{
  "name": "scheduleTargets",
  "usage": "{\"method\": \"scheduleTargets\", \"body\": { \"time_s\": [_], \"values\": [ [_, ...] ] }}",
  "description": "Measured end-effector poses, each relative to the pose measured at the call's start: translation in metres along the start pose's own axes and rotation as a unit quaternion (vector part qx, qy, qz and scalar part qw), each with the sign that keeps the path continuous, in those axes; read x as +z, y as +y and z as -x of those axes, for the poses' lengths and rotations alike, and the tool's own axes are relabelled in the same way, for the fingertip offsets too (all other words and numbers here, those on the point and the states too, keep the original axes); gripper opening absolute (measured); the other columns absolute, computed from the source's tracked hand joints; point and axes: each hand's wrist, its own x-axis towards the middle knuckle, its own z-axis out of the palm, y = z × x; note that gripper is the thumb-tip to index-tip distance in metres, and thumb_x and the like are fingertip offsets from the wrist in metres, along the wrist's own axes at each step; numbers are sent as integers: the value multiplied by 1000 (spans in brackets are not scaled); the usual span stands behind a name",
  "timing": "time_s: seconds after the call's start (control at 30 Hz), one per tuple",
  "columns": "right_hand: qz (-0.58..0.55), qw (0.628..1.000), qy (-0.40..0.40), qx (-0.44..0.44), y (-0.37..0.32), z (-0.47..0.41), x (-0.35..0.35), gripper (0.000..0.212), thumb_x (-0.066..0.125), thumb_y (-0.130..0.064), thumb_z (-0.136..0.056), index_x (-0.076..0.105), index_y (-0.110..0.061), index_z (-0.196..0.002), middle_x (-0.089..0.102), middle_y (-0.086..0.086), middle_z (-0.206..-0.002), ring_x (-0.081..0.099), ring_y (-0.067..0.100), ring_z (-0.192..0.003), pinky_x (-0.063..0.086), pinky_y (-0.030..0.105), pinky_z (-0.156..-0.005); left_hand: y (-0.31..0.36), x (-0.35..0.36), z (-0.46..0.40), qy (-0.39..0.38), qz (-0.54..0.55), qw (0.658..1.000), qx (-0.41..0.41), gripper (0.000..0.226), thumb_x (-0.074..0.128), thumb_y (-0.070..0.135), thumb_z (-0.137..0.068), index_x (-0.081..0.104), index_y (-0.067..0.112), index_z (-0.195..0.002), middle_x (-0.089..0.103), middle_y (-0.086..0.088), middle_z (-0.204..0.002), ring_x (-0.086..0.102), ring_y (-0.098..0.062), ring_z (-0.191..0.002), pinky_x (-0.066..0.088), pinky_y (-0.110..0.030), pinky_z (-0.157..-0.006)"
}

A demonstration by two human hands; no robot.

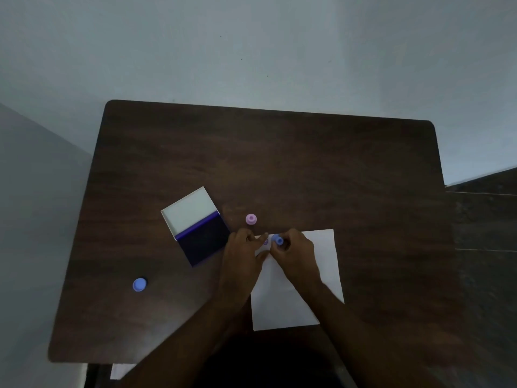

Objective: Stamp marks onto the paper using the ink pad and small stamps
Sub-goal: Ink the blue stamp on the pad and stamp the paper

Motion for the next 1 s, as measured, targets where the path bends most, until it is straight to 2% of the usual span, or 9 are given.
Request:
{"method": "scheduleTargets", "body": {
  "time_s": [0.13,0.3,0.6,0.7,0.77,0.9,1.0],
  "values": [
    [1,1000,12,-7,0,-1,0,31,64,-28,-87,60,-7,-109,65,10,-110,50,11,-87,36,19,-83,3,0,3,34,17,999,6,49,60,42,-88,51,13,-127,53,-7,-130,52,-19,-116,39,-26,-99],
    [11,1000,0,1,-1,-2,-1,32,63,-29,-88,59,-7,-112,64,11,-114,57,21,-103,39,24,-91,2,2,4,48,26,998,28,43,60,39,-89,55,13,-122,57,-6,-124,54,-16,-111,31,-16,-86],
    [32,999,-11,4,-3,-4,0,30,60,-27,-90,60,-7,-112,64,12,-114,58,22,-104,39,26,-92,0,4,2,60,14,997,45,41,62,40,-87,57,14,-119,58,-5,-121,54,-16,-108,34,-17,-86],
    [41,999,-3,12,-8,-7,1,25,61,-29,-89,59,-11,-106,65,10,-108,55,15,-89,40,24,-83,-2,4,0,70,3,996,61,39,62,39,-87,58,16,-119,57,-4,-123,52,-17,-111,37,-20,-92],
    [57,998,13,2,-12,-7,1,25,62,-31,-88,58,-12,-104,65,7,-106,52,11,-86,38,22,-79,-3,5,2,73,-21,993,88,39,63,36,-88,58,18,-122,57,-4,-125,50,-17,-115,33,-18,-93],
    [116,992,7,-43,-21,-4,1,31,58,-33,-91,59,-12,-113,63,7,-117,58,19,-107,42,26,-91,-9,6,3,71,-28,990,118,39,62,34,-88,59,20,-124,57,-3,-128,50,-16,-117,27,-15,-92],
    [144,988,22,-53,-25,-5,1,33,57,-33,-92,57,-11,-116,62,8,-120,58,20,-110,44,27,-93,-12,8,2,72,-31,990,120,40,59,43,-88,58,28,-125,57,3,-127,51,-10,-116,28,-12,-93]
  ]
}}
